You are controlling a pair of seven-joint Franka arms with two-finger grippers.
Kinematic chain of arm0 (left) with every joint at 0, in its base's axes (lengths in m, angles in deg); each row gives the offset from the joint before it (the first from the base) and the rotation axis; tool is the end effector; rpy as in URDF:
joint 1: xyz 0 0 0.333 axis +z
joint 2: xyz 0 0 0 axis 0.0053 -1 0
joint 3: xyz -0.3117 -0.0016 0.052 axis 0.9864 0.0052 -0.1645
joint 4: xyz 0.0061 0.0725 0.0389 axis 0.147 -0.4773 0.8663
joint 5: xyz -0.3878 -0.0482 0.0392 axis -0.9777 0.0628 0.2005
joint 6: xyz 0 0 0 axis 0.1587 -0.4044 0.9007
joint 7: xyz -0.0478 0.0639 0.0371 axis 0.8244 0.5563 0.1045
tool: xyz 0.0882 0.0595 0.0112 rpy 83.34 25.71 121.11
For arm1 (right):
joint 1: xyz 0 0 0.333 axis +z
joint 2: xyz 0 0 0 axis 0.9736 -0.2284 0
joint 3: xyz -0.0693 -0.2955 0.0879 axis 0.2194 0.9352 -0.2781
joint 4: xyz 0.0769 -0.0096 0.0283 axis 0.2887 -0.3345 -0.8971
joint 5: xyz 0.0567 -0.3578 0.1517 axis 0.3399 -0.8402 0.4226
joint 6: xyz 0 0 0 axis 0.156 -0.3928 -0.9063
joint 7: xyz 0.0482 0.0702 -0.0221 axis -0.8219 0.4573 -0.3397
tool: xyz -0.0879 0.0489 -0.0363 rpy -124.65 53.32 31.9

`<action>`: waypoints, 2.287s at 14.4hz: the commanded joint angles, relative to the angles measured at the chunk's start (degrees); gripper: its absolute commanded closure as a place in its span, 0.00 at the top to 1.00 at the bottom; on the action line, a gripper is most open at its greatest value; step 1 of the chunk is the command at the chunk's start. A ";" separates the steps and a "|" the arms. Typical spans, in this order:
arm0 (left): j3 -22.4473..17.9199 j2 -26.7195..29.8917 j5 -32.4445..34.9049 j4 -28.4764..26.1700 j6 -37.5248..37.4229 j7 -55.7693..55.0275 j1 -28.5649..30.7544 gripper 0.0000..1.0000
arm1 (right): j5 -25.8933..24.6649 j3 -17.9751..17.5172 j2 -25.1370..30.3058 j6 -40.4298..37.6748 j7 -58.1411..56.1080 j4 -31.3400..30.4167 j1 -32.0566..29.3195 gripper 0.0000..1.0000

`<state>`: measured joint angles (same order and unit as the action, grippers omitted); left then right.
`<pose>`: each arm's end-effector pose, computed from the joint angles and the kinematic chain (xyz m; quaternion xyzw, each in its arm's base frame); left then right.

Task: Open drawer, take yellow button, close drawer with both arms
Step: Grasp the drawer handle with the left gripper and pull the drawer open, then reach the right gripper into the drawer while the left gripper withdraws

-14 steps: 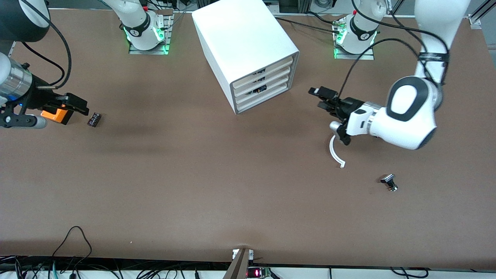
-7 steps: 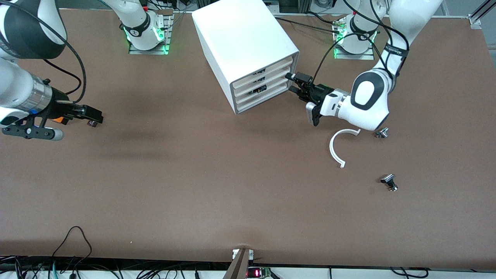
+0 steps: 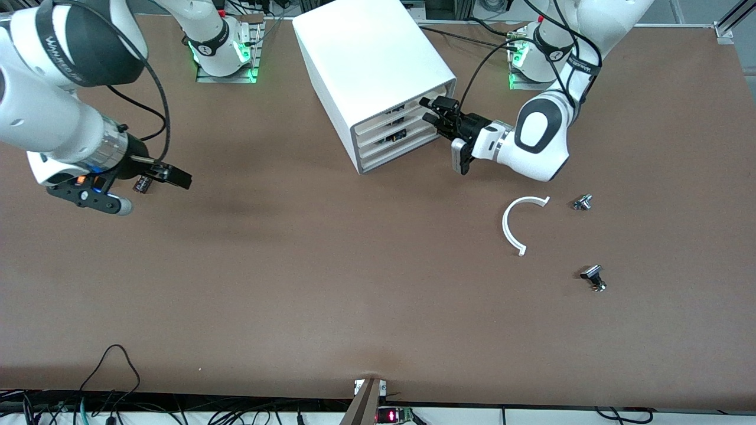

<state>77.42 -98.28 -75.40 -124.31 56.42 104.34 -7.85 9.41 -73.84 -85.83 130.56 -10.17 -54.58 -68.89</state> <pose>0.4116 -0.2776 0.2455 0.7490 -0.2174 -0.1944 0.5949 0.6001 0.1327 0.5200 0.9827 -0.1762 -0.0567 0.0041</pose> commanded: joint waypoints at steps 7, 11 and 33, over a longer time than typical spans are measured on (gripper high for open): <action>2.31 1.58 -1.52 -1.68 2.82 5.15 1.22 0.00 | 0.68 0.13 -7.26 -0.25 15.24 12.58 4.57 1.00; 1.86 0.00 0.24 0.95 2.82 4.62 4.20 0.00 | 2.07 0.13 -9.55 0.36 22.35 16.46 6.42 1.00; 1.60 -10.73 23.60 25.91 -0.15 -8.34 14.06 1.00 | 4.90 0.22 -22.30 18.37 63.22 26.57 27.24 1.00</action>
<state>79.16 -111.28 -56.55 -100.48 56.96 102.64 6.09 13.91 -74.09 -106.06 147.20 48.53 -30.47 -44.41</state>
